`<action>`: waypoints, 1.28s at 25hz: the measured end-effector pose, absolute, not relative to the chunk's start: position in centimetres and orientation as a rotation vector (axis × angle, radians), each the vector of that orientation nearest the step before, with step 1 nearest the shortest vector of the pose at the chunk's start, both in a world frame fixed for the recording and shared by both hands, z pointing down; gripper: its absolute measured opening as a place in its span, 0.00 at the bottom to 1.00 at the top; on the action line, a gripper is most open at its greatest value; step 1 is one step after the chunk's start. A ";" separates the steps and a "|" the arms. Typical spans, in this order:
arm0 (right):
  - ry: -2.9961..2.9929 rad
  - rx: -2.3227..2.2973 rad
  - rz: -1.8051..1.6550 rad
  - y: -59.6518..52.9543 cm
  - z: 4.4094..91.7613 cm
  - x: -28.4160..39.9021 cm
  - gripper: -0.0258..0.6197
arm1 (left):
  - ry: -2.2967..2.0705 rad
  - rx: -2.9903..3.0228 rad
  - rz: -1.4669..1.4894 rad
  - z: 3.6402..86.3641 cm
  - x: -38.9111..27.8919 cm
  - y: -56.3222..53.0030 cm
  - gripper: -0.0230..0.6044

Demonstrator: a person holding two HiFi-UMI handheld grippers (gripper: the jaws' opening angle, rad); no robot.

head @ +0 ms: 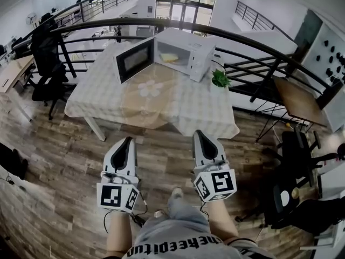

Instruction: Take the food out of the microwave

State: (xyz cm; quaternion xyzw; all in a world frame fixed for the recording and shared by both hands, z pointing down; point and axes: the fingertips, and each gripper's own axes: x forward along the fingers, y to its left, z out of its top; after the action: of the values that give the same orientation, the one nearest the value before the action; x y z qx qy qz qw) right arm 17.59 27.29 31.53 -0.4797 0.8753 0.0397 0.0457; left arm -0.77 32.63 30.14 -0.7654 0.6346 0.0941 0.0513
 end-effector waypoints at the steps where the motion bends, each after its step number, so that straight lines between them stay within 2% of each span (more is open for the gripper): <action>1: 2.675 -1.465 0.119 26.9 31.7 17.5 0.05 | 1.934 -2.330 0.289 30.3 -0.9 32.3 0.06; 14: 2.703 -1.349 0.115 16.8 31.4 13.9 0.05 | 1.985 -2.267 0.280 29.9 -4.1 23.2 0.06; 32: 2.729 -1.245 0.165 0.6 29.9 15.1 0.05 | 1.940 -2.212 0.300 27.3 -0.5 6.9 0.06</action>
State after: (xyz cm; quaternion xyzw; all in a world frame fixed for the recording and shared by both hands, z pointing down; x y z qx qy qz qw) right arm 15.13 0.63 29.89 -0.4134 0.9063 0.0548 0.0686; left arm -0.50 6.90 27.26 -0.7448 0.6532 0.1009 0.0923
